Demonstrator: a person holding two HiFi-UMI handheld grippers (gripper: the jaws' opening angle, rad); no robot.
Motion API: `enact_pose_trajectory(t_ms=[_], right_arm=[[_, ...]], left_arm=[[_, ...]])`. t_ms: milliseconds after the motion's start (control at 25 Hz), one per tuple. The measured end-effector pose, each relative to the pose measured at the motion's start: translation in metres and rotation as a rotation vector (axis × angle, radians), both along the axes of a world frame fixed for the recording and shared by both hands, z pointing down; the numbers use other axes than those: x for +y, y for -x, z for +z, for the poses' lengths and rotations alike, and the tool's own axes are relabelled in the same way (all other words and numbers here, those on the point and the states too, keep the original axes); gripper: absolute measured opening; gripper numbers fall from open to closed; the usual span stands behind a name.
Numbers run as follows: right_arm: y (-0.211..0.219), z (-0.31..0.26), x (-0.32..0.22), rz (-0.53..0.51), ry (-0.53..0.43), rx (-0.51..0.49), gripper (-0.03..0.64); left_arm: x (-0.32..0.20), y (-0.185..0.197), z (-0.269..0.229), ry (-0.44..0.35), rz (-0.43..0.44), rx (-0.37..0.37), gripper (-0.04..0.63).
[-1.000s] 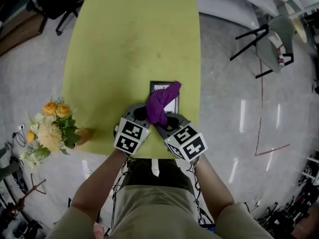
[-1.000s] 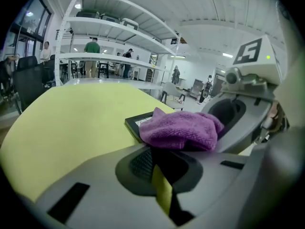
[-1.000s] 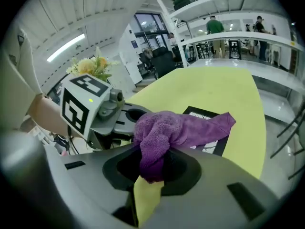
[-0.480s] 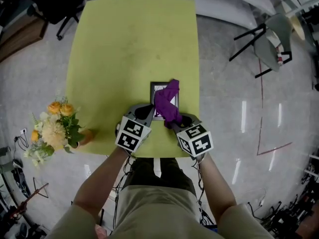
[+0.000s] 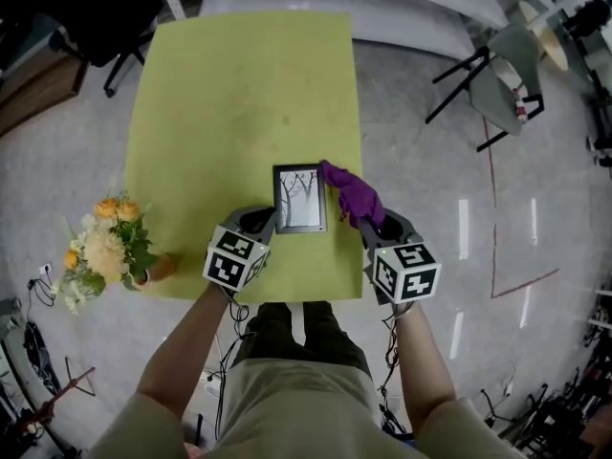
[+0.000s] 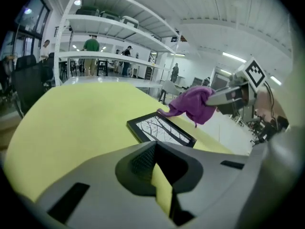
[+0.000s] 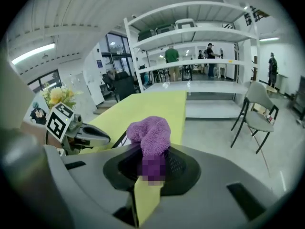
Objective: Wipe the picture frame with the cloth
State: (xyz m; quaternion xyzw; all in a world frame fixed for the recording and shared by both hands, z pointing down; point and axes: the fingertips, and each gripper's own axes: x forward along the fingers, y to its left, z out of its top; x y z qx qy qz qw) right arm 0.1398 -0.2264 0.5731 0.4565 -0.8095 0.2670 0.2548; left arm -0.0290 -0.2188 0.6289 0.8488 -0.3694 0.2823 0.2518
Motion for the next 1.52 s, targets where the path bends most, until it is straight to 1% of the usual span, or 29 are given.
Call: enact_pose_trajectory(t_ms=[80,200,400,480,560,720,920,1040,1160,1320,1400,1520], right_arm=[[-0.006,-0.026,-0.002,0.016,-0.046,-0.023,0.077],[-0.010,-0.072,-0.003,0.024,-0.123,-0.060,0.075],[-0.006,-0.152,0.001,0.010,-0.263,-0.127,0.076],[-0.006,-0.183,0.006,-0.006,-0.319,-0.150,0.076],[-0.005,-0.216,0.009,-0.017,-0.376,-0.174,0.075],[-0.002,-0.277,0.016,-0.028,-0.498,-0.209,0.076],[-0.003,-0.339,0.033,-0.048,-0.611,-0.239,0.076],[-0.004,-0.365,0.051,-0.058,-0.659,-0.256,0.077],[-0.006,-0.383,0.071,-0.068,-0.696,-0.264,0.076],[-0.010,-0.391,0.095,-0.079,-0.730,-0.258,0.075],[-0.011,-0.388,0.097,-0.086,-0.723,-0.244,0.075],[-0.014,-0.377,0.094,-0.096,-0.687,-0.235,0.074]], left_arm=[[0.000,0.000,-0.016,-0.028,0.012,-0.019,0.006],[-0.003,0.000,-0.049,-0.071,0.000,-0.006,0.006],[-0.008,0.002,-0.121,-0.190,-0.017,0.005,0.006],[-0.006,-0.001,-0.154,-0.250,-0.010,-0.003,0.006],[-0.003,-0.004,-0.192,-0.326,-0.003,-0.010,0.007],[0.004,-0.007,-0.260,-0.460,-0.019,0.009,0.006],[0.020,-0.010,-0.335,-0.612,-0.020,0.021,0.006],[0.035,-0.010,-0.371,-0.691,-0.029,0.032,0.008],[0.052,-0.011,-0.400,-0.745,-0.044,0.065,0.008],[0.072,-0.014,-0.411,-0.775,-0.015,0.051,0.006],[0.074,-0.013,-0.415,-0.784,-0.012,0.042,0.006],[0.077,-0.016,-0.418,-0.784,-0.021,0.052,0.006]])
